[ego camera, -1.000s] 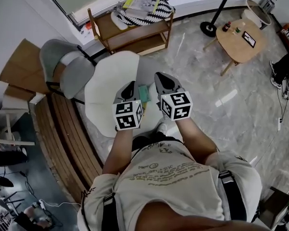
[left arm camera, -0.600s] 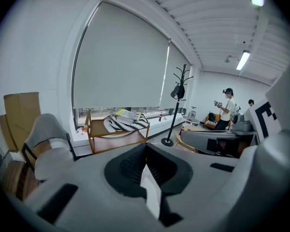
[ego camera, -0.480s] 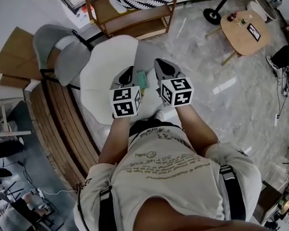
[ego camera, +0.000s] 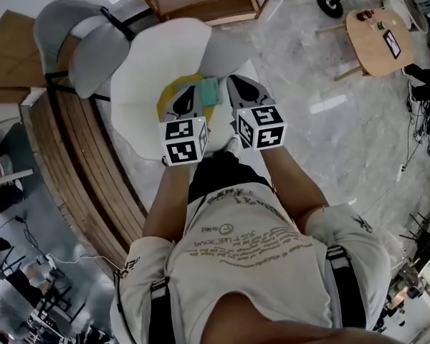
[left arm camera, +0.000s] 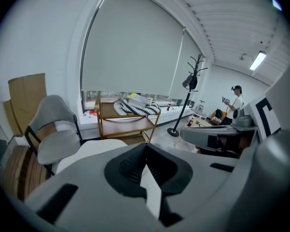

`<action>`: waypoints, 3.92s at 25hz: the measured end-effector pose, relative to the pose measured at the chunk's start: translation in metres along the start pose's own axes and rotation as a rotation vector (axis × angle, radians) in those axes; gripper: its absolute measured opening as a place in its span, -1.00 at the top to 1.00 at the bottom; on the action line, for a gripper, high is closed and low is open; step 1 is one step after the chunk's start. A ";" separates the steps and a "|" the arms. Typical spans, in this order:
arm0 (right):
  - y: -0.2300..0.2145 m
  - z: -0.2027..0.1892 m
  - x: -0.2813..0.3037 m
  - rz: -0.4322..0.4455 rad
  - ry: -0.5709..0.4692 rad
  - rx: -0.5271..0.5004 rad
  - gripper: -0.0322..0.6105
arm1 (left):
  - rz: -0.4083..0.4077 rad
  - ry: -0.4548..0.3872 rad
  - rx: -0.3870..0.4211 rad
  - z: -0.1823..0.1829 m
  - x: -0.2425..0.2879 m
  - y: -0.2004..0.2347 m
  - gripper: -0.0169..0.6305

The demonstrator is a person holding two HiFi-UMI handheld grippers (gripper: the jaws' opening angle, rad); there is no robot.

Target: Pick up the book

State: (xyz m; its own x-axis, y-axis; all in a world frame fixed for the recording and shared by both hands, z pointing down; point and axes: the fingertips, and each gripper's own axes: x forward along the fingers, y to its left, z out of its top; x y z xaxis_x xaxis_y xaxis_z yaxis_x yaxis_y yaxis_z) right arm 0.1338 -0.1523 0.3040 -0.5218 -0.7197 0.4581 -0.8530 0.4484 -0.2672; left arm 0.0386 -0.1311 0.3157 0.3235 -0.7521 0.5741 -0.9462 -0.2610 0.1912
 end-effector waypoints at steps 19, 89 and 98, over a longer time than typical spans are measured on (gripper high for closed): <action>-0.002 -0.216 0.103 -0.036 0.300 0.115 0.81 | 0.049 0.264 -0.175 -0.206 0.062 0.076 0.91; -0.048 -0.583 0.351 0.132 0.123 1.451 0.03 | -0.007 0.525 -0.299 -0.532 0.114 0.140 0.91; -0.043 -0.560 0.345 0.190 0.120 1.381 0.34 | -0.028 0.533 -0.277 -0.530 0.112 0.131 0.91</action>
State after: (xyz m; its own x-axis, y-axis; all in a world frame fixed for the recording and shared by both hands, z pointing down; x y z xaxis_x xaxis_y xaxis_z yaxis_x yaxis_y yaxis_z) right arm -0.0020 -0.1228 0.9480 -0.6849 -0.6269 0.3713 -0.1304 -0.3959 -0.9090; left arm -0.0528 0.0712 0.8267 0.3686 -0.3213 0.8723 -0.9269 -0.0551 0.3713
